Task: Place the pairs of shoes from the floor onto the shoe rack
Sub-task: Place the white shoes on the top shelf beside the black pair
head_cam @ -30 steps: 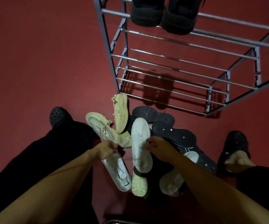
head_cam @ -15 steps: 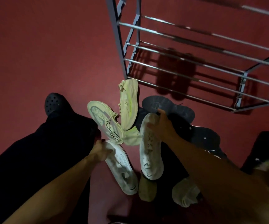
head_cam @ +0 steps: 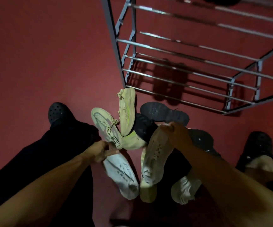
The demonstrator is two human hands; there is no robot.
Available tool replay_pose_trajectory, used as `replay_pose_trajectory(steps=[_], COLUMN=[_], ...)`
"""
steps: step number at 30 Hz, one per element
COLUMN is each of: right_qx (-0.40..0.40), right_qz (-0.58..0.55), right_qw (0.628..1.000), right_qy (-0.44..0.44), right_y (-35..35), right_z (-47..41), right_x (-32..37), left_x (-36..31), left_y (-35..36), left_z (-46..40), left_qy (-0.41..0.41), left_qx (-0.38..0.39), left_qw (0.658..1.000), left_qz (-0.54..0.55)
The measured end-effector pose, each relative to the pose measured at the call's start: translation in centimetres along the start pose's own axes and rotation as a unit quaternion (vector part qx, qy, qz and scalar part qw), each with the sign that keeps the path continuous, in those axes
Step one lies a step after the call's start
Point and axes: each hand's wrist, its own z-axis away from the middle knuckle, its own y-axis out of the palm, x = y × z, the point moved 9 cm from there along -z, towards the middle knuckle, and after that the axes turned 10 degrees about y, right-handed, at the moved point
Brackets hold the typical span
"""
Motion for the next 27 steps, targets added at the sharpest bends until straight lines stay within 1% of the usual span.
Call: replay_pose_trajectory(steps=[2, 4, 7, 9, 10, 11, 13, 15, 16, 19, 21, 23, 24, 25, 27], right_qx=[-0.031, -0.063, -0.128, -0.172, -0.193, -0.209, -0.217, -0.184, -0.153, -0.021, 0.036, 0.073, 0.09, 0.101, 0.109], right_qz=[-0.003, -0.041, -0.105, -0.152, -0.183, -0.222, -0.296, -0.365, -0.416, -0.57, -0.631, -0.675, -0.683, -0.68, -0.683], right_qw=[0.999, 0.995, 0.981, 0.966, 0.955, 0.942, 0.914, 0.889, 0.868, 0.787, 0.742, 0.703, 0.693, 0.694, 0.694], right_qy=[0.024, 0.071, 0.101, 0.117, 0.13, 0.142, 0.171, 0.208, 0.223, 0.235, 0.224, 0.213, 0.212, 0.212, 0.198], right_y=[-2.4, -5.2, -9.6, -12.2, -13.4, -14.3, -15.1, -14.7, -13.9, -10.5, -8.8, -7.2, -6.5, -6.0, -5.6], right_z=[1.5, 3.2, 6.2, 8.1, 9.1, 9.9, 11.1, 11.9, 12.1, 13.2, 13.8, 14.3, 14.7, 15.2, 16.0], right_x=[-0.9, -2.0, -2.8, -3.3, -3.7, -4.1, -5.2, -6.3, -6.6, -5.5, -3.9, -2.8, -2.4, -2.1, -1.9], left_x=[-2.5, -4.5, -7.5, -9.2, -9.6, -9.9, -10.3, -10.5, -10.8, -12.5, -14.9, -17.8, -19.4, -20.9, -22.8], left_y=[-1.6, -3.5, -6.7, -8.9, -9.8, -10.4, -10.5, -9.9, -9.4, -6.6, -3.9, -0.5, 1.1, 2.4, 4.1], left_z=[0.9, 1.8, 3.9, 5.6, 6.1, 6.7, 7.4, 7.9, 8.0, 7.6, 7.1, 6.7, 6.7, 6.8, 7.0], left_qy=[0.026, 0.026, 0.02, 0.021, 0.027, 0.034, 0.03, 0.013, 0.008, 0.008, 0.015, 0.015, 0.014, 0.015, 0.015], left_qx=[-0.003, -0.019, -0.069, -0.147, -0.186, -0.213, -0.233, -0.252, -0.264, -0.27, -0.233, -0.172, -0.141, -0.116, -0.09], left_qw=[0.997, 0.992, 0.99, 0.987, 0.982, 0.974, 0.957, 0.944, 0.935, 0.896, 0.872, 0.836, 0.821, 0.812, 0.816], left_qz=[-0.068, -0.118, -0.123, -0.065, -0.004, 0.065, 0.168, 0.213, 0.238, 0.352, 0.43, 0.522, 0.553, 0.571, 0.571])
